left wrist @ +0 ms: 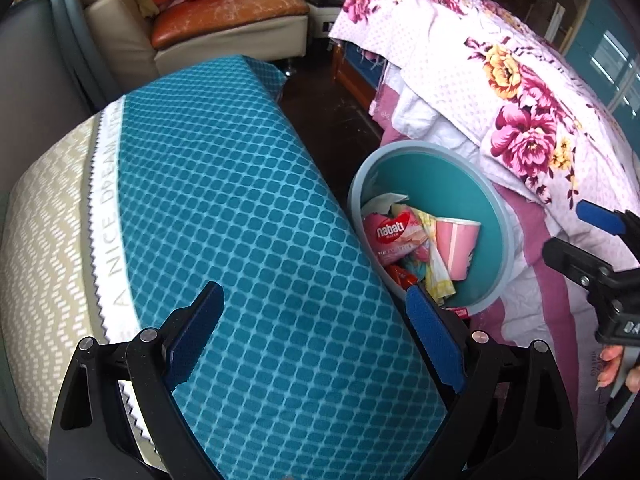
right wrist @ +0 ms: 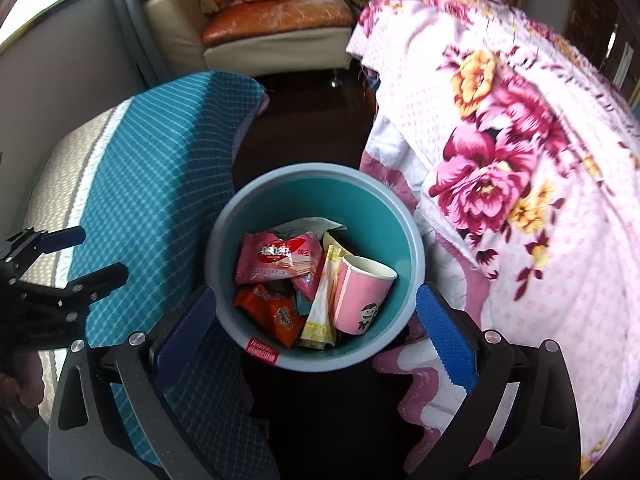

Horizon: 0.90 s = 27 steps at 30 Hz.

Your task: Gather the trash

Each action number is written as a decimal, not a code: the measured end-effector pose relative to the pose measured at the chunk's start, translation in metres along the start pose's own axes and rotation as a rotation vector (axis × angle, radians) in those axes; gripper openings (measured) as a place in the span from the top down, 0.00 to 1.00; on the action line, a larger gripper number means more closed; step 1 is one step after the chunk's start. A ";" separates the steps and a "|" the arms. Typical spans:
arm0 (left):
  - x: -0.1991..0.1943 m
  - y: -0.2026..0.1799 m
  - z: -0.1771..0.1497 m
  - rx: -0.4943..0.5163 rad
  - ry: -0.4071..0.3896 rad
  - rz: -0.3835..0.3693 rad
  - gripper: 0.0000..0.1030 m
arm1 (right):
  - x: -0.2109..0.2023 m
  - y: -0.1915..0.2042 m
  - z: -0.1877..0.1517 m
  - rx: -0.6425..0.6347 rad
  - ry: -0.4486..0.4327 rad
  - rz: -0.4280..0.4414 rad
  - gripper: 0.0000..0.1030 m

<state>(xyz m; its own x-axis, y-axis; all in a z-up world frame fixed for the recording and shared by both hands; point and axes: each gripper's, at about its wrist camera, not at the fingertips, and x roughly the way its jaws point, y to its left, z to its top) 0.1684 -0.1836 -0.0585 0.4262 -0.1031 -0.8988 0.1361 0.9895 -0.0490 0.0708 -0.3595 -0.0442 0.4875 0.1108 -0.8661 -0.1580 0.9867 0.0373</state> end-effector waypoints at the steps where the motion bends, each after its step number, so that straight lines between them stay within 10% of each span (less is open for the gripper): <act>1: -0.003 0.000 -0.002 -0.003 0.000 -0.003 0.10 | -0.006 0.003 -0.003 -0.008 -0.009 -0.005 0.07; 27: -0.081 0.016 -0.062 -0.058 -0.094 0.023 0.04 | -0.086 0.042 -0.065 0.013 -0.116 0.055 0.07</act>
<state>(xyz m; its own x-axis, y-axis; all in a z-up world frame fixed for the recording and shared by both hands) 0.0802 -0.1527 -0.0136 0.5105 -0.0869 -0.8555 0.0744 0.9956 -0.0568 -0.0334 -0.3348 -0.0003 0.5743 0.1766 -0.7994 -0.1764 0.9802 0.0898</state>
